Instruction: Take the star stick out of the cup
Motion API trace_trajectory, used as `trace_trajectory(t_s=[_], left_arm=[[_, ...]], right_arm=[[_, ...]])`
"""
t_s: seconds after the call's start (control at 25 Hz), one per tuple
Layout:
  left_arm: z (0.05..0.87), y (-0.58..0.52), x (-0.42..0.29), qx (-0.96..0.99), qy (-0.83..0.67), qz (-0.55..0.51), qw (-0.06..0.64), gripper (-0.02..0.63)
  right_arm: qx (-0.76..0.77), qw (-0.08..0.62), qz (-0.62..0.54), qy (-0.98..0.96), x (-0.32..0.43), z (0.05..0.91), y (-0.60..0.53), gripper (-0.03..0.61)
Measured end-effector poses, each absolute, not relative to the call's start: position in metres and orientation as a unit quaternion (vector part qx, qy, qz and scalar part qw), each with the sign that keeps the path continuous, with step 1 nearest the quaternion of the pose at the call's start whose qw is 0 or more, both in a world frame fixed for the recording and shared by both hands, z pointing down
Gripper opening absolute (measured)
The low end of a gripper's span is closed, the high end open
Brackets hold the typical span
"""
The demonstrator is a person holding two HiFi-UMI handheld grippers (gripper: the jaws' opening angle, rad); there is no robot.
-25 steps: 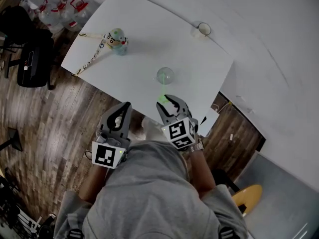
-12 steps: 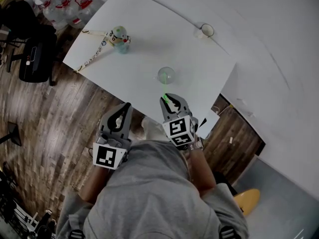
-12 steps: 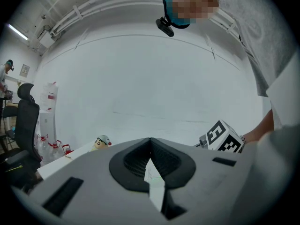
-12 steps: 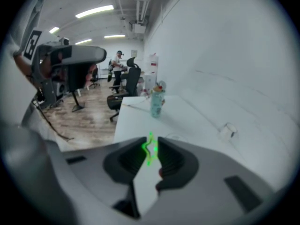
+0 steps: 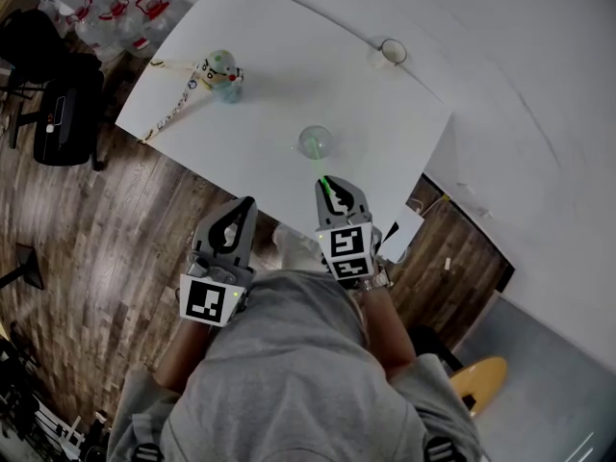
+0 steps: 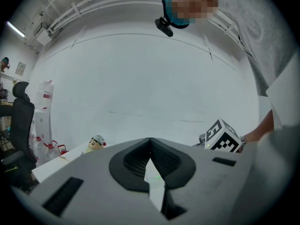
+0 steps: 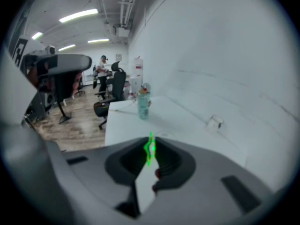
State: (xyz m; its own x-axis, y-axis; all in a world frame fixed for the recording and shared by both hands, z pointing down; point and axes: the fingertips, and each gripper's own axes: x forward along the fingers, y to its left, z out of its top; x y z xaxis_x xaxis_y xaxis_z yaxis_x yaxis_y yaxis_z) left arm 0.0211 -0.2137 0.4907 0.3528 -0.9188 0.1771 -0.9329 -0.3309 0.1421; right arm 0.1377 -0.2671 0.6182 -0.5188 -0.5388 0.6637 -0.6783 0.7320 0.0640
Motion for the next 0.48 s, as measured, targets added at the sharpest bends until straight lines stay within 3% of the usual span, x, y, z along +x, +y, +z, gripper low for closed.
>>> trace_trajectory(t_s=[0.48], left_arm=[[0.487,-0.219,0.026,0.831,-0.545,0.034,0.107,0.031]], right_arm=[[0.414,0.312,0.147,-0.842,0.155,0.613,-0.280,0.044]])
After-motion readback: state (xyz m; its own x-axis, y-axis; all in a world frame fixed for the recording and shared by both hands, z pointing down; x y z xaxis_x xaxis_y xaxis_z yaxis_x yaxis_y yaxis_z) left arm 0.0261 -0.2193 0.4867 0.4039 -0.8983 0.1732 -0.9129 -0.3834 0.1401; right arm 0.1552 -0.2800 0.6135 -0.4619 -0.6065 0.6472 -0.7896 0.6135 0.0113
